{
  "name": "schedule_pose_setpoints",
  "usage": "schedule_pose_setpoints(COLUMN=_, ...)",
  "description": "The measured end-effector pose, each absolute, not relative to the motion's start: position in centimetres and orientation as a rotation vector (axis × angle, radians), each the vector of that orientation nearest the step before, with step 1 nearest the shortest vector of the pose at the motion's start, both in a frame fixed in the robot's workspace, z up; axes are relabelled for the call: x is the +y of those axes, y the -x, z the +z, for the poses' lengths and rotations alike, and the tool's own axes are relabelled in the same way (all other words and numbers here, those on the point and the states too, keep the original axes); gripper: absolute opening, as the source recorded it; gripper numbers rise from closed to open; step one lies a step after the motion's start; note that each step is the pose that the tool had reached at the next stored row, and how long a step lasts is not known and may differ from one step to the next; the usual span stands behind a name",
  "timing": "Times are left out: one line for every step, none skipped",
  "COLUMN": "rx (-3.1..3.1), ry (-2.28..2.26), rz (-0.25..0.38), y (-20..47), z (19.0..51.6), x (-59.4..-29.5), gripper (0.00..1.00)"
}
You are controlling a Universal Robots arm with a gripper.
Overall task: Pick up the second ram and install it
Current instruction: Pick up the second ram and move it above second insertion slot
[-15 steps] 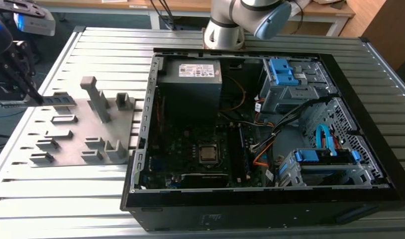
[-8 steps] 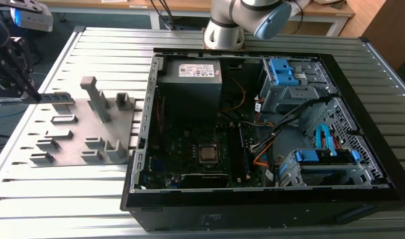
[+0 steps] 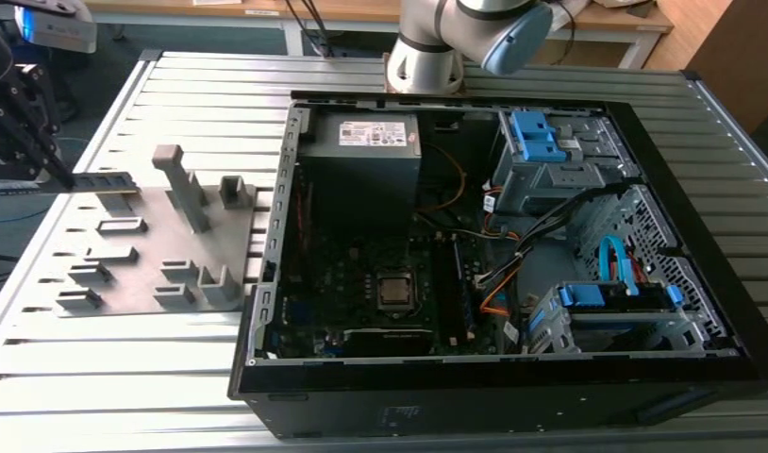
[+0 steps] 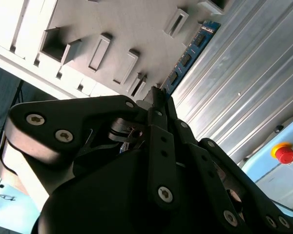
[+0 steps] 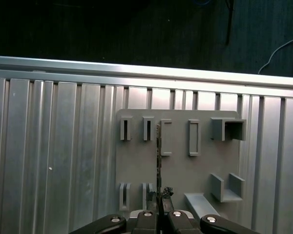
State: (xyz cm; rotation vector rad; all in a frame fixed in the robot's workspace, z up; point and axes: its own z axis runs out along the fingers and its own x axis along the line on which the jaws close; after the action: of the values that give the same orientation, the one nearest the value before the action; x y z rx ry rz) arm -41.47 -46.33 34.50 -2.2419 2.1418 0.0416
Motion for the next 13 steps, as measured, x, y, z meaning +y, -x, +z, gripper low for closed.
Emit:
schedule_pose_setpoints(rx=2.142, ry=2.242, rz=0.042, y=41.5, z=34.6, x=-46.3, gripper=0.14)
schedule_pose_setpoints(rx=2.142, ry=2.242, rz=0.042, y=41.5, z=34.7, x=-46.3, gripper=0.14)
schedule_pose_setpoints(rx=2.142, ry=2.242, rz=0.042, y=41.5, z=34.8, x=-46.3, gripper=0.14)
schedule_pose_setpoints(rx=2.142, ry=2.242, rz=0.041, y=41.5, z=34.8, x=-46.3, gripper=0.14)
schedule_pose_setpoints(rx=2.142, ry=2.242, rz=0.042, y=41.5, z=34.9, x=-46.3, gripper=0.14)
schedule_pose_setpoints(rx=2.142, ry=2.242, rz=0.042, y=41.5, z=35.0, x=-46.3, gripper=0.14)
schedule_pose_setpoints(rx=2.142, ry=2.242, rz=0.042, y=41.5, z=35.1, x=-46.3, gripper=0.14)
schedule_pose_setpoints(rx=2.142, ry=2.242, rz=0.042, y=41.5, z=35.2, x=-46.3, gripper=0.14)
schedule_pose_setpoints(rx=2.142, ry=2.242, rz=0.042, y=41.5, z=35.3, x=-46.3, gripper=0.14)
schedule_pose_setpoints(rx=2.142, ry=2.242, rz=0.042, y=41.5, z=35.5, x=-46.3, gripper=0.14)
schedule_pose_setpoints(rx=2.142, ry=2.242, rz=0.042, y=41.5, z=35.6, x=-46.3, gripper=0.14)
schedule_pose_setpoints(rx=2.142, ry=2.242, rz=0.042, y=41.5, z=35.8, x=-46.3, gripper=0.14)
schedule_pose_setpoints(rx=2.142, ry=2.242, rz=0.042, y=41.5, z=35.9, x=-46.3, gripper=0.14)
